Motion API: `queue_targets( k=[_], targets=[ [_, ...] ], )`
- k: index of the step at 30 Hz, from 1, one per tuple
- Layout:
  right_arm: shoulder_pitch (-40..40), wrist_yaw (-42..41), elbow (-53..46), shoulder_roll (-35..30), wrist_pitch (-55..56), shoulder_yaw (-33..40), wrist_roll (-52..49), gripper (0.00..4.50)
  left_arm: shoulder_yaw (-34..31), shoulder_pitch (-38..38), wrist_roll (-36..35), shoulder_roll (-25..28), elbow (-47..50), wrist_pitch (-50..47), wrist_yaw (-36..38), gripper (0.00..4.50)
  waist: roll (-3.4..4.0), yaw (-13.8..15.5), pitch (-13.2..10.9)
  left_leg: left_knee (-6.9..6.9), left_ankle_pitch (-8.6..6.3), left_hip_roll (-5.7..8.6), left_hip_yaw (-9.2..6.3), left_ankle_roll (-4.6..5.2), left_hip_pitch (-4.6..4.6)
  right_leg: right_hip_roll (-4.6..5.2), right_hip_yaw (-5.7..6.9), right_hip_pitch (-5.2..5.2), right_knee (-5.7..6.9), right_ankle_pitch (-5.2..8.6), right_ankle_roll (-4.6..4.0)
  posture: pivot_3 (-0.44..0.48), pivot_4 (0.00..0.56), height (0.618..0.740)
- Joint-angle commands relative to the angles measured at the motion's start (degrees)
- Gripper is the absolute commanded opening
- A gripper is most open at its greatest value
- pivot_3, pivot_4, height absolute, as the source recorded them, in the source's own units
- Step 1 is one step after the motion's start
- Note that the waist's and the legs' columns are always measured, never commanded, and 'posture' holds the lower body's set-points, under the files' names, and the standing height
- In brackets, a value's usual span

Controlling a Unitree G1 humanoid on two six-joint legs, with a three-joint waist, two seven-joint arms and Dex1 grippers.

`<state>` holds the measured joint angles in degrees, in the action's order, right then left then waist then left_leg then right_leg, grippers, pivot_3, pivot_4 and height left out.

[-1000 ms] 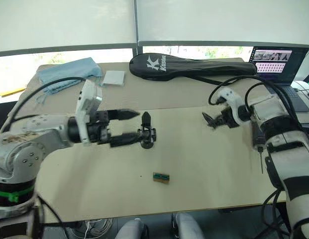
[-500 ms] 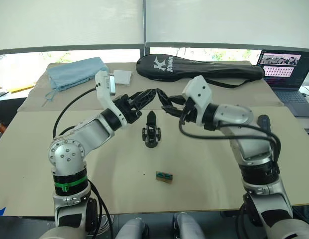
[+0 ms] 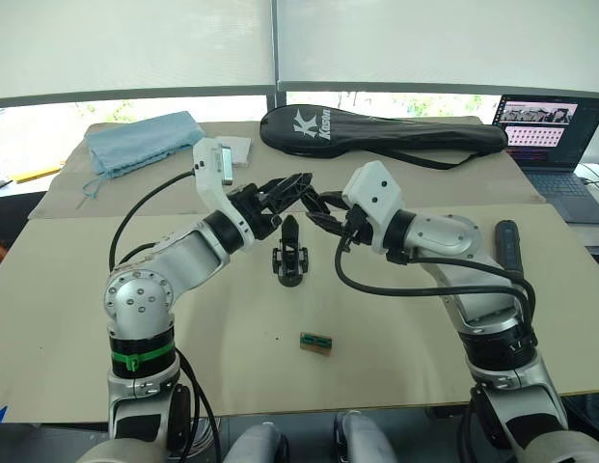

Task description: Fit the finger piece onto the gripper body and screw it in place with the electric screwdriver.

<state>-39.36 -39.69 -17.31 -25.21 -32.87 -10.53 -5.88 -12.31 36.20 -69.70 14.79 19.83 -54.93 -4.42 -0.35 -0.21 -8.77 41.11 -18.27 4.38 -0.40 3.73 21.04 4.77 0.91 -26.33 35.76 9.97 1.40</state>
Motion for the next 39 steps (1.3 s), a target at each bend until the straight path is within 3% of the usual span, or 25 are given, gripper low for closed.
queue_targets(
  k=[1, 5, 14, 18, 23, 27, 30, 36, 39],
  targets=[
    [0.00, 0.90, -2.88, 0.64, 1.50, 0.50, -0.58, 1.12, 0.15, 1.58, 0.44, -0.53, 0.69, 2.35, 0.52, 1.83, 0.00, 0.00, 0.00, 0.00, 0.00, 0.00, 0.00, 0.00, 0.00, 0.00, 0.00, 0.00, 0.00, 0.00, 0.00, 0.000, 0.150, 0.736],
    [-0.20, 1.64, -3.54, 1.34, 0.90, 0.46, -0.69, 1.12, 0.40, 1.58, 0.35, -0.70, 0.13, 2.65, 0.51, 0.02, 0.00, -0.01, 0.00, -0.01, 0.00, 0.00, 0.00, 0.00, 0.00, 0.00, -0.01, 0.00, -0.01, 0.00, 0.00, 0.000, 0.150, 0.736],
    [-1.35, 2.56, -5.08, 1.41, -0.59, 0.79, -1.26, 1.12, 0.61, 1.77, -0.20, -0.68, -1.16, 2.30, 0.35, 0.00, 0.00, -0.01, 0.00, -0.03, 0.00, 0.00, 0.00, 0.00, -0.01, -0.01, -0.01, 0.00, -0.01, 0.00, 0.00, 0.000, 0.150, 0.736],
    [-1.46, 2.82, -5.41, 1.41, -1.35, 0.92, -1.39, 1.12, 0.71, 2.30, -0.51, -0.86, -1.13, 2.48, 0.37, 1.39, 0.00, -0.02, 0.00, -0.03, 0.00, 0.00, 0.00, 0.00, 0.00, -0.01, 0.00, -0.01, -0.01, 0.00, 0.00, 0.000, 0.150, 0.736],
    [-1.59, 3.27, -6.01, 1.41, -2.35, 0.99, -2.00, 1.12, 1.07, 3.03, -0.77, -1.39, -1.11, 2.94, -0.27, 3.82, 0.00, 0.02, 0.00, -0.03, 0.00, 0.00, 0.00, 0.00, 0.00, -0.01, -0.01, 0.00, -0.02, 0.00, 0.00, 0.000, 0.150, 0.736],
    [-1.77, 3.38, -6.37, 1.33, -2.92, 0.90, -2.38, 1.12, 0.87, 3.01, -0.12, -1.78, -1.29, 3.53, -0.33, 3.88, 0.00, -0.04, 0.00, -0.04, 0.00, 0.00, 0.00, 0.00, -0.01, -0.01, -0.02, 0.00, -0.02, 0.00, 0.00, 0.000, 0.150, 0.736],
    [-1.88, 3.50, -6.56, 1.24, -3.22, 0.89, -2.73, 1.12, 0.76, 2.77, 0.41, -2.00, -1.34, 4.17, 0.12, 2.89, 0.00, -0.08, 0.00, -0.05, 0.00, 0.00, 0.00, 0.00, -0.01, -0.01, -0.02, 0.00, -0.02, 0.00, 0.00, 0.000, 0.150, 0.736],
    [-2.25, 4.17, -6.66, 1.42, -3.33, 0.96, -2.83, 1.12, 0.85, 2.41, 0.69, -2.05, -1.61, 4.49, 0.46, 0.01, 0.00, -0.01, 0.00, -0.05, 0.00, 0.00, 0.00, 0.00, -0.01, 0.00, -0.02, 0.00, -0.03, 0.00, 0.00, 0.000, 0.150, 0.736],
    [-2.67, 5.28, -6.62, 1.49, -2.55, 0.91, -1.93, 1.12, 0.95, 2.65, 1.17, -1.79, -1.88, 4.73, 0.81, 0.00, 0.00, -0.06, 0.00, -0.06, 0.00, 0.00, 0.00, 0.00, -0.01, -0.01, -0.02, 0.00, -0.03, 0.00, 0.00, 0.000, 0.150, 0.736]
  ],
)
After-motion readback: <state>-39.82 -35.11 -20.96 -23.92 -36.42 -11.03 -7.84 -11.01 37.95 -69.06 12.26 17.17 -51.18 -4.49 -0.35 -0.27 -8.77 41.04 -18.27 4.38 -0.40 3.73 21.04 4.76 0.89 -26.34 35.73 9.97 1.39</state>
